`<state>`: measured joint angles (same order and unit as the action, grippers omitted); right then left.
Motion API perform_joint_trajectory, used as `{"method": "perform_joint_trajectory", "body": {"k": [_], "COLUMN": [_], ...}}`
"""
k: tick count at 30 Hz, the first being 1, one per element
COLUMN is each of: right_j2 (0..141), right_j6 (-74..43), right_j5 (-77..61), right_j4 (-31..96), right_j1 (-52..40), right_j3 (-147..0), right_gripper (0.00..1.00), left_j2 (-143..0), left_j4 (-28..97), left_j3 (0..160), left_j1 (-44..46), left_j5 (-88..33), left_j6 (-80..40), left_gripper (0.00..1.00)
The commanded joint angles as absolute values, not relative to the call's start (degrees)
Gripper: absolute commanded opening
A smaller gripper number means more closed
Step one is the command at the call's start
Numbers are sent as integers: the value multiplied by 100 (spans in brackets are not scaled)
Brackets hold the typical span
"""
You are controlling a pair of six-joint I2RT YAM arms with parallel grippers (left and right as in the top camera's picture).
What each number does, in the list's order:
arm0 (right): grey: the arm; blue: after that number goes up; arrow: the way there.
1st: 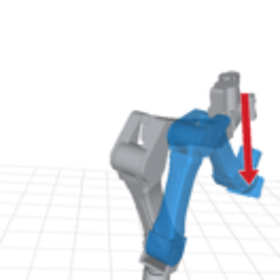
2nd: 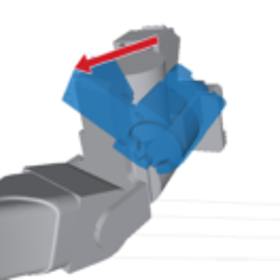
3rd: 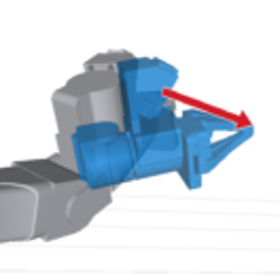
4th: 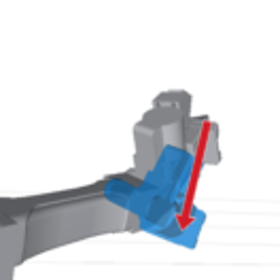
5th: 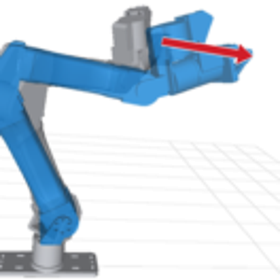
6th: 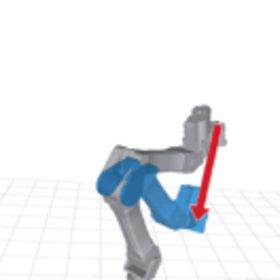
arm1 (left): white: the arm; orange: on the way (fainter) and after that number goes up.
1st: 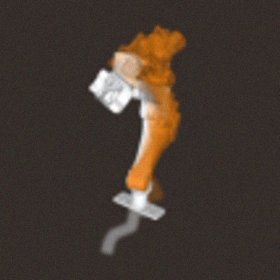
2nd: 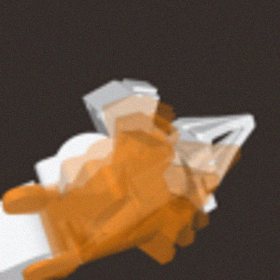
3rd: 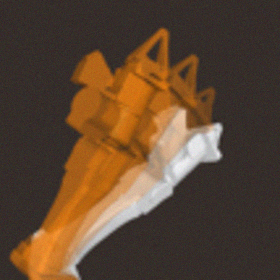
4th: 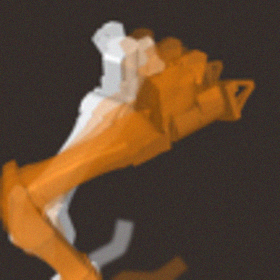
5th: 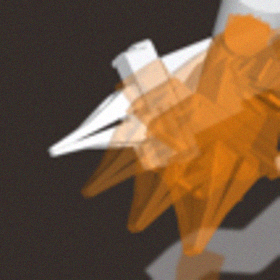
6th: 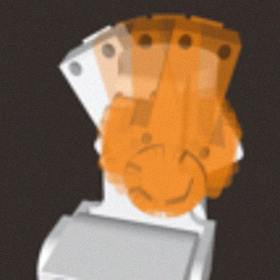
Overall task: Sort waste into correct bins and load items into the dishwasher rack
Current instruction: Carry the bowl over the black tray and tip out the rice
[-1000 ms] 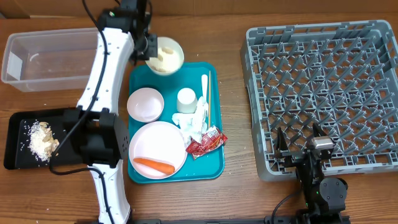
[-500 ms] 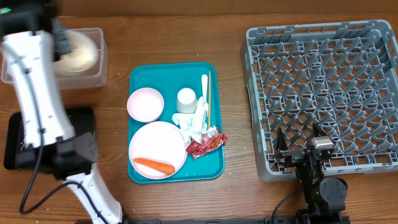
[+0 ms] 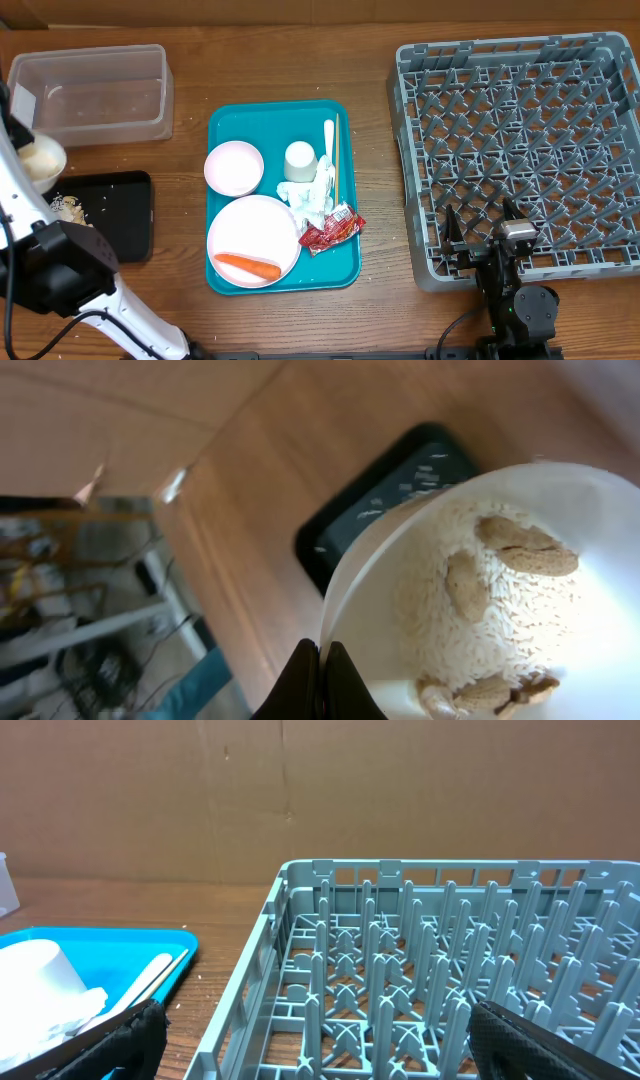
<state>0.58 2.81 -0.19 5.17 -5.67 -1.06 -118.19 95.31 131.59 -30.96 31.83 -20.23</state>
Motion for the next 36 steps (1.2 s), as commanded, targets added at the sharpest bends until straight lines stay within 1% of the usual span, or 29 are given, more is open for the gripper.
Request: {"method": "perform_joint_trajectory", "body": {"k": [1, 5, 9, 13, 15, 21, 28, 36], "right_j2": [16, 16, 16, 16, 16, 16, 16, 16], "right_j6": [283, 283, 283, 283, 283, 283, 283, 283], "right_j5": [-56, -56, -56, -56, -56, -54, -54, -54], "right_j4": [484, 484, 484, 484, 484, 484, 484, 484], "right_j1": [-561, -561, -561, -561, -561, -561, -561, -561], "right_j3": [-47, -47, -47, -47, -47, -47, -47, -47], "right_gripper": [100, 100, 100, 100, 100, 100, 100, 100], "left_j2": [-11719, -11721, -11721, -11721, -11721, -11721, -11721, -11721], "left_j4": [9358, 9074, 8580, 8388, 8370, 8073, 7710, 7725], "left_j3": [12527, 11743, 10634, 10090, 10025, 10025, 10022, 10022], "left_j1": [-3269, -3242, -3212, -3208, -3205, -2991, -2534, -2403], "left_j5": [3907, 4366, 4637, 5002, 5164, 5520, 6040, 6619], "left_j6": [-2233, -2178, -1909, -1881, -1874, -976, 139, 325], "left_gripper": [4, 4, 4, 4, 4, 4, 4, 4]}}
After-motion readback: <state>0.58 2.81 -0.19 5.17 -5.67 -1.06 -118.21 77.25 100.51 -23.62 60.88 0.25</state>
